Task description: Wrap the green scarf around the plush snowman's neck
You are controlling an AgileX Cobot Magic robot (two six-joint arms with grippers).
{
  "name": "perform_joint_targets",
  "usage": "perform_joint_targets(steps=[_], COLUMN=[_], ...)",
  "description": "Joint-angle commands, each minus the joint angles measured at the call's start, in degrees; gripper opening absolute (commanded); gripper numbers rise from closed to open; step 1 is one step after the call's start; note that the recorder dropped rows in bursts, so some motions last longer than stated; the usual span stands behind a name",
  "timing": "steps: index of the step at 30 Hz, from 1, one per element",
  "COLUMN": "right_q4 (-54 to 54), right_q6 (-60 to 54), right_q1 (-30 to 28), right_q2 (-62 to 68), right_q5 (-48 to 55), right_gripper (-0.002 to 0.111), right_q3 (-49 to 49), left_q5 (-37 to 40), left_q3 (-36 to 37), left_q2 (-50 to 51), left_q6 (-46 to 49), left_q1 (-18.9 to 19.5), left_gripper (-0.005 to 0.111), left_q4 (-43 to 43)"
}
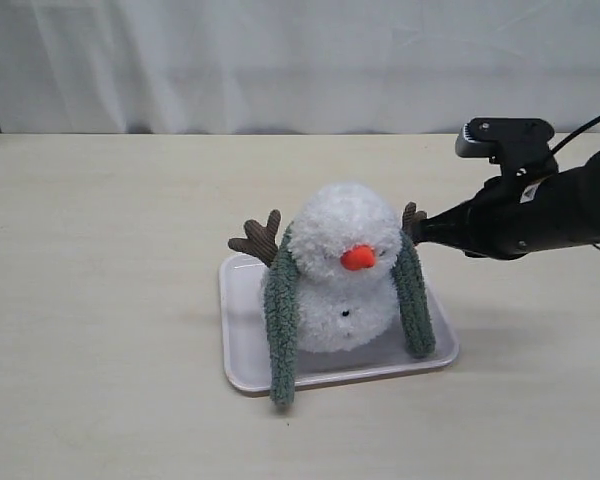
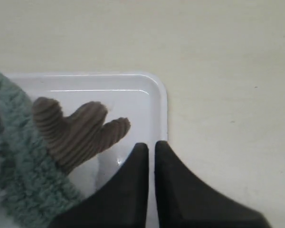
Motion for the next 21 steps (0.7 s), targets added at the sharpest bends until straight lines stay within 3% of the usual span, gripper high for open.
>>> perform_joint_targets(steps=[1, 5, 9, 14, 21], right_q4=[0.6, 9.5, 20.0, 20.3, 17.1], right_q6=[-5.6, -12.9, -29.2, -30.4, -28.9], right_q1=[0.0, 0.5, 6.3, 11.4, 11.3], right_q2=[-5.6, -7.8, -7.8, -5.6, -3.4], right_q5=[4.7, 9.2, 10.6, 6.3, 6.6], right_gripper=[0.016, 0.037, 0.05, 0.05, 0.05], right_q3=[-0.2, -0.2, 0.1, 0.1, 0.1], left_q5=[-0.6, -0.6, -0.6, -0.6, -0.6], left_q3=[0.2, 0.2, 0.2, 0.2, 0.2], left_q2=[-0.1, -0.1, -0.1, -0.1, -0.1], left_q6=[0.1, 0.1, 0.1, 0.1, 0.1], left_q1=[0.0, 0.0, 0.0, 0.0, 0.0], left_gripper=[0.0, 0.0, 0.0, 0.0, 0.0], left_q4=[-0.4, -0.4, -0.4, -0.4, -0.4])
